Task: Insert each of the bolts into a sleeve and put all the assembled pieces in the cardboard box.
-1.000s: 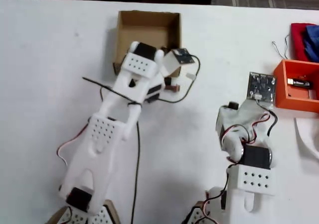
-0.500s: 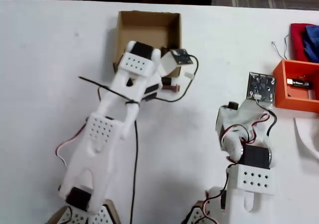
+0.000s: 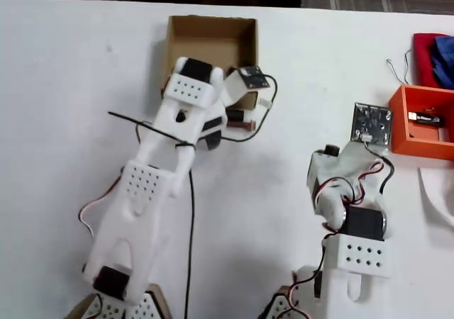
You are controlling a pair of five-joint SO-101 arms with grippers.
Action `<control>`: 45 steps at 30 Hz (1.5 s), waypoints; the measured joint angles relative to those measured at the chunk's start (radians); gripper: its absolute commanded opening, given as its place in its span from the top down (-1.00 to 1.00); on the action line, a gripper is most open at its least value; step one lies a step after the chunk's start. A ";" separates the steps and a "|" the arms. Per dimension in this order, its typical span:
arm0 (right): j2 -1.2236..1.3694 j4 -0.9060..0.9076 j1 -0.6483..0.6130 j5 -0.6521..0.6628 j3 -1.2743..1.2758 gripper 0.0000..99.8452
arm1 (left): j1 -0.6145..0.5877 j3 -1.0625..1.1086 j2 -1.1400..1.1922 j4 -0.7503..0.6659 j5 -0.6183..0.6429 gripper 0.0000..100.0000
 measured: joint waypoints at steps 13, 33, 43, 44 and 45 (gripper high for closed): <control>0.000 0.000 0.000 0.000 0.000 0.96 | -0.038 0.006 0.008 0.002 -0.031 0.56; 0.000 0.000 0.000 0.000 0.000 0.96 | -0.029 0.008 -0.017 0.002 -0.029 0.59; 0.000 0.000 0.000 0.000 0.000 0.96 | 0.028 0.008 0.023 0.017 -0.029 0.95; 0.000 0.000 0.000 0.000 0.000 0.96 | 0.028 0.008 0.023 0.017 -0.029 0.95; 0.000 0.000 0.000 0.000 0.000 0.96 | 0.028 0.008 0.023 0.017 -0.029 0.95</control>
